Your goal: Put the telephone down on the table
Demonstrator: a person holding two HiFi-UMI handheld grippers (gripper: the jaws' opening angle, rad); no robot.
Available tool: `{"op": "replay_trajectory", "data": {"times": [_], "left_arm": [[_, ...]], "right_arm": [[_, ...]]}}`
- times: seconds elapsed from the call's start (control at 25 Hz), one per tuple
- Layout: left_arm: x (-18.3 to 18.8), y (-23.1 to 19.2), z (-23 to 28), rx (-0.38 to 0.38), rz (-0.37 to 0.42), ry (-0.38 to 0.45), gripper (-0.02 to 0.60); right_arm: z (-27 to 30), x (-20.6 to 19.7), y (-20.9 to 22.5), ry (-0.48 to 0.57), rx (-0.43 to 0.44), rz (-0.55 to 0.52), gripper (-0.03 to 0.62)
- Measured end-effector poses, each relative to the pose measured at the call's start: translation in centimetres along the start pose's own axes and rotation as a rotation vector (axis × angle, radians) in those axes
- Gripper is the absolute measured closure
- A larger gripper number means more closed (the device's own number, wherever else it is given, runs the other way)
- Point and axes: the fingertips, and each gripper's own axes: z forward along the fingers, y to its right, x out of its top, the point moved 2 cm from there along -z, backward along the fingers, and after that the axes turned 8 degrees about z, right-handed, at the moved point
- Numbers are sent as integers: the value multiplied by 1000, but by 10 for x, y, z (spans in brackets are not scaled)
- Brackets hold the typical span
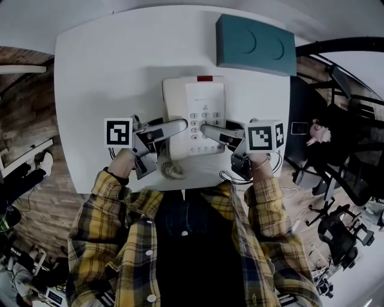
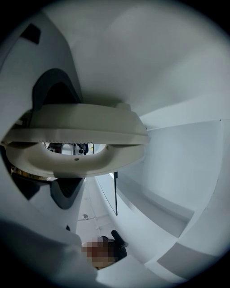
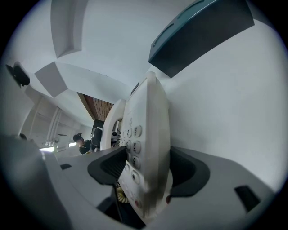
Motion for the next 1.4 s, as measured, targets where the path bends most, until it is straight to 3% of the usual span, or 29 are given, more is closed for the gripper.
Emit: {"op": "replay_trajectory", "data": {"times": [1.4], "left_arm": [[6,-2,-1,126,36,-42,146]], "right_arm": [[1,4,-1,21,-21,-9,313]]}}
